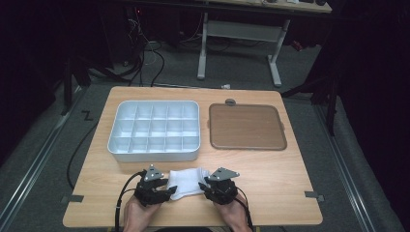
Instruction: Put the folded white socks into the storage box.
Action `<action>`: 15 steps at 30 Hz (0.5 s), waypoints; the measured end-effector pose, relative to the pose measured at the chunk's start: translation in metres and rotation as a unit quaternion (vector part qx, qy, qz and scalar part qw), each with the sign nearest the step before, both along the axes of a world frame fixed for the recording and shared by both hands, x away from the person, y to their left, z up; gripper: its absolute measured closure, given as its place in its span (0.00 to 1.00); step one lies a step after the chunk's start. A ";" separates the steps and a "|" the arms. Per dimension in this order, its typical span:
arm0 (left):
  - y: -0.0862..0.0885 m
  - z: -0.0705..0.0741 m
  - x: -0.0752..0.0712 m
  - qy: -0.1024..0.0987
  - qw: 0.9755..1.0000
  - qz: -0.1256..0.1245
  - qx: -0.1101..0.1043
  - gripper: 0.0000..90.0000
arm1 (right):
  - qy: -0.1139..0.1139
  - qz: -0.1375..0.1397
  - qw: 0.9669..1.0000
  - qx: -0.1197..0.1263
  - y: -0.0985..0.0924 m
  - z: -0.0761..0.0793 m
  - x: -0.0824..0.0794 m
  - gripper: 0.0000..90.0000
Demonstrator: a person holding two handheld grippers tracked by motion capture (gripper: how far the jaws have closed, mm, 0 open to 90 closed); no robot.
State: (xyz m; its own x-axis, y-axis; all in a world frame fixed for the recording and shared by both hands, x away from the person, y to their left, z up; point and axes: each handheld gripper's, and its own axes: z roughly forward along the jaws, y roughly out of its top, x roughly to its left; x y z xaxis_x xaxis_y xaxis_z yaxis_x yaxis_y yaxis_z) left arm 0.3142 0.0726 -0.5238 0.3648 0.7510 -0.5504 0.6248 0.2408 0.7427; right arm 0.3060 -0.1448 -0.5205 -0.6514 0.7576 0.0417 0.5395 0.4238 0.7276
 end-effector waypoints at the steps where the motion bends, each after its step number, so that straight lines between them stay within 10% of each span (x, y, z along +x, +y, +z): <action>1: 0.001 0.003 0.002 0.000 1.000 0.002 -0.010 0.56 | -0.005 0.005 1.000 0.001 0.000 0.001 -0.001 0.72; 15: 0.001 0.011 0.043 0.014 0.999 0.029 -0.009 0.51 | -0.037 0.002 0.999 0.032 -0.004 0.031 -0.007 0.85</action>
